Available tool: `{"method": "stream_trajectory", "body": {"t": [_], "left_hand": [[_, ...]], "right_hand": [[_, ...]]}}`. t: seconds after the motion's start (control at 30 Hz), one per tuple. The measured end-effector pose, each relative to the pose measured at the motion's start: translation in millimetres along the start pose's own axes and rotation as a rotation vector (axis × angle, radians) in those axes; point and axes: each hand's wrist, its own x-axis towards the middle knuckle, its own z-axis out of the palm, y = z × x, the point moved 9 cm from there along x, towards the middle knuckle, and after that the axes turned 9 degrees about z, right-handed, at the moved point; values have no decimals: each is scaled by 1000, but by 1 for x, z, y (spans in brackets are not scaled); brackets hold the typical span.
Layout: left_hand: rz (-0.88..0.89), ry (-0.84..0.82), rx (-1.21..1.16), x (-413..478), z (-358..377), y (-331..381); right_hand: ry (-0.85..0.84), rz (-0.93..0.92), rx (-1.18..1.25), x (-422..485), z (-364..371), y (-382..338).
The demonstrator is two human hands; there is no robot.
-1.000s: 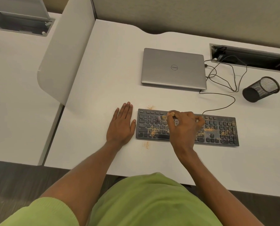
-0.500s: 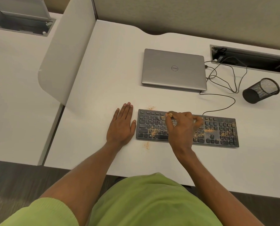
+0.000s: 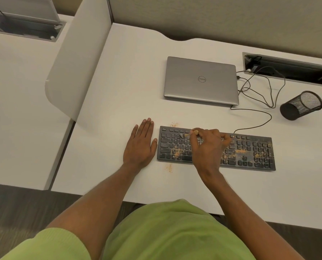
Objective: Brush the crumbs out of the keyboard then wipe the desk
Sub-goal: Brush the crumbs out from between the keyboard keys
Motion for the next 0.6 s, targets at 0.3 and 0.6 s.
{"method": "stream_trajectory", "body": {"t": [0.3, 0.6], "left_hand": [[-2, 2, -4, -1, -2, 1], [-5, -3, 0, 0, -2, 1]], "right_hand": [[53, -5, 18, 2, -11, -5], [19, 28, 17, -4, -10, 2]]}}
